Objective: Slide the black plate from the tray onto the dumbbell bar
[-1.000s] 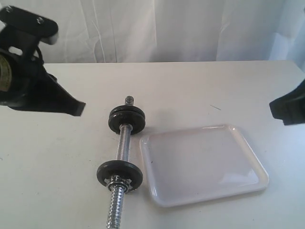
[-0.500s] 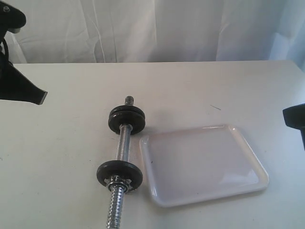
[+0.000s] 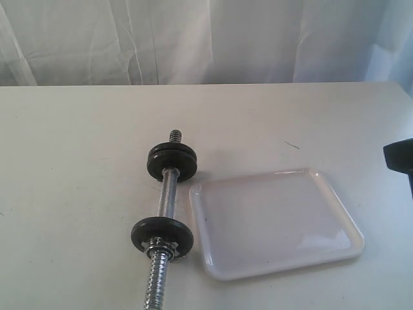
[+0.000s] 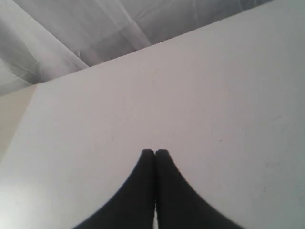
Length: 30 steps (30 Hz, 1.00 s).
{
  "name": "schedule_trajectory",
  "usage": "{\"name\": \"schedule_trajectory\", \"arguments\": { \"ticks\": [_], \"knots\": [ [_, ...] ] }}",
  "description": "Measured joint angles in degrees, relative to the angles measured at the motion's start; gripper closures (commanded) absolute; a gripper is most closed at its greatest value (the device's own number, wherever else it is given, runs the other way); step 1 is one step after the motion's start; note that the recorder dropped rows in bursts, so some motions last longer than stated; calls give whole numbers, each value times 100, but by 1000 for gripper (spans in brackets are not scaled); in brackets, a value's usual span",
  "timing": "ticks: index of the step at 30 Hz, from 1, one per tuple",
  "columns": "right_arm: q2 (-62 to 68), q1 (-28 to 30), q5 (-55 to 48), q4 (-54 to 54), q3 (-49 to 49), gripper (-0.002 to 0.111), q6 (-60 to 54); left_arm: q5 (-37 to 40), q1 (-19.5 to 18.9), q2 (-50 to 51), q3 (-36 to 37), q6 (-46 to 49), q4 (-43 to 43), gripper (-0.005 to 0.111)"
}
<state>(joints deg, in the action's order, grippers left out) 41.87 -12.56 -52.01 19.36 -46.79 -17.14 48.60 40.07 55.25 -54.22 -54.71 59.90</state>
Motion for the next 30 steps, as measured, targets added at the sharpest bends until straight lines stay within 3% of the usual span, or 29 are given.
{"name": "schedule_trajectory", "arguments": {
  "ticks": [7,12,21,30],
  "knots": [
    [0,0,10,21,0,108,0,-790,-1768,-1100,10,0,-1981,107],
    [0,0,21,21,0,108,0,-560,-2543,-1799,22,169,-2288,107],
    [0,0,31,21,0,108,0,13,-2718,-2149,48,678,-2317,107],
    [0,0,31,21,0,108,0,-2228,-2727,-2345,1479,3470,-4228,107]
  ]
}}
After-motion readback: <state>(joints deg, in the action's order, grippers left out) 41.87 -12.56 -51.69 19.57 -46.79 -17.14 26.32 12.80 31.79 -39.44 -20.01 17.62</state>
